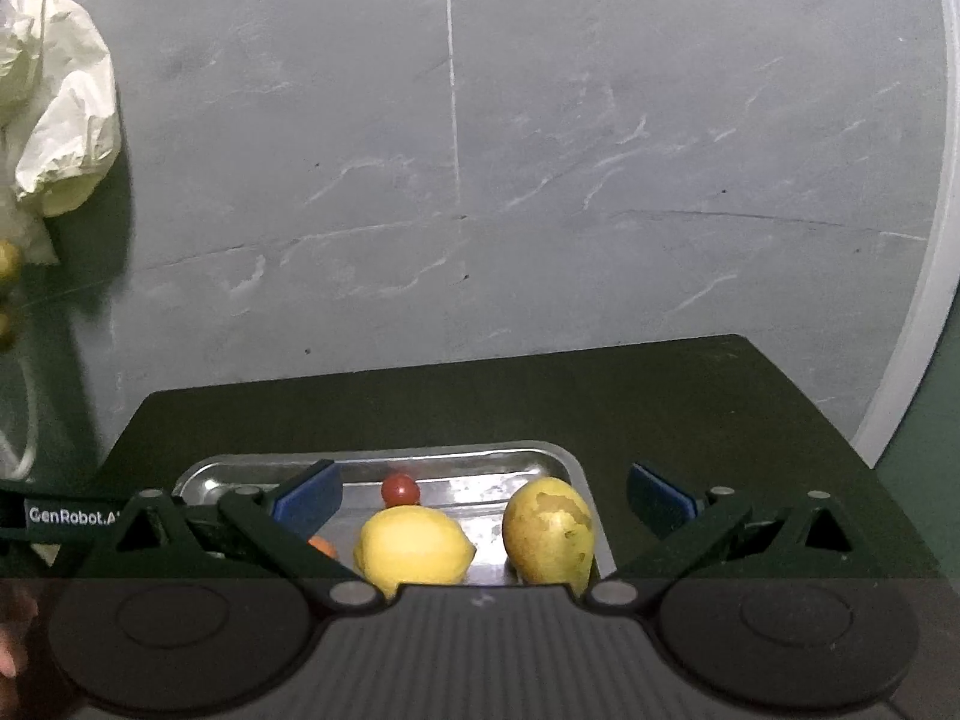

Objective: Organize fruits

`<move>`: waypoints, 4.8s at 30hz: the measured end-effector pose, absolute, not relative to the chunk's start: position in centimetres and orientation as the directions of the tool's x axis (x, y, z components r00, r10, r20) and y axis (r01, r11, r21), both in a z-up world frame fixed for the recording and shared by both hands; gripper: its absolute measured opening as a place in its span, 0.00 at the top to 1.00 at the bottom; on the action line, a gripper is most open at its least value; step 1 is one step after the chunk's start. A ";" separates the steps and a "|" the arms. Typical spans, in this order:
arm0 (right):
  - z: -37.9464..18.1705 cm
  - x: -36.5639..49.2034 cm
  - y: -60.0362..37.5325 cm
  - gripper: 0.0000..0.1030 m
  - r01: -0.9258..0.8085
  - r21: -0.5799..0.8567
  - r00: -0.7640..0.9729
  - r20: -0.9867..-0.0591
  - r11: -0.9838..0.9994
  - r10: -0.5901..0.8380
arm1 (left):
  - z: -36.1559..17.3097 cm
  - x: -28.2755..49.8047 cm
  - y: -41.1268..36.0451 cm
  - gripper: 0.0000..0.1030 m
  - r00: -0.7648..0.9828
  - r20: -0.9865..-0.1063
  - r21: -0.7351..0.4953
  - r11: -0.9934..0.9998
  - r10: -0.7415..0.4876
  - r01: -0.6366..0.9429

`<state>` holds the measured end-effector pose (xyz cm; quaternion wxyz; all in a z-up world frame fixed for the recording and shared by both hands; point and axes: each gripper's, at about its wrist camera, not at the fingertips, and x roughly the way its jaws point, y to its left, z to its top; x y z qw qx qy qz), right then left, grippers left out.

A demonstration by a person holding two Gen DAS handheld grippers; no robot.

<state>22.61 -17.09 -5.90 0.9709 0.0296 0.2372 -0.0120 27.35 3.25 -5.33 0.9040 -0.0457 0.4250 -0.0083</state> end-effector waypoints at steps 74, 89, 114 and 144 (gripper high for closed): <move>-4.6 13.3 -23.2 0.00 -0.279 0.077 0.874 -0.392 0.957 0.286 | -1.3 11.9 -1.4 0.01 0.679 -0.704 0.001 0.958 0.205 -0.288; -3.6 12.2 -21.4 0.00 -0.221 0.073 0.904 -0.358 0.972 0.233 | -0.6 11.8 0.0 0.01 0.723 -0.673 -0.017 0.974 0.155 -0.225; -4.0 7.5 -19.2 0.00 -0.125 0.052 0.928 -0.346 0.991 0.135 | -0.8 7.4 3.5 0.01 0.754 -0.650 -0.068 0.981 0.094 -0.182; -7.0 1.8 -14.9 0.00 -0.054 0.032 0.937 -0.343 0.998 0.061 | -3.4 3.3 7.8 0.01 0.817 -0.572 -0.091 0.996 -0.069 0.021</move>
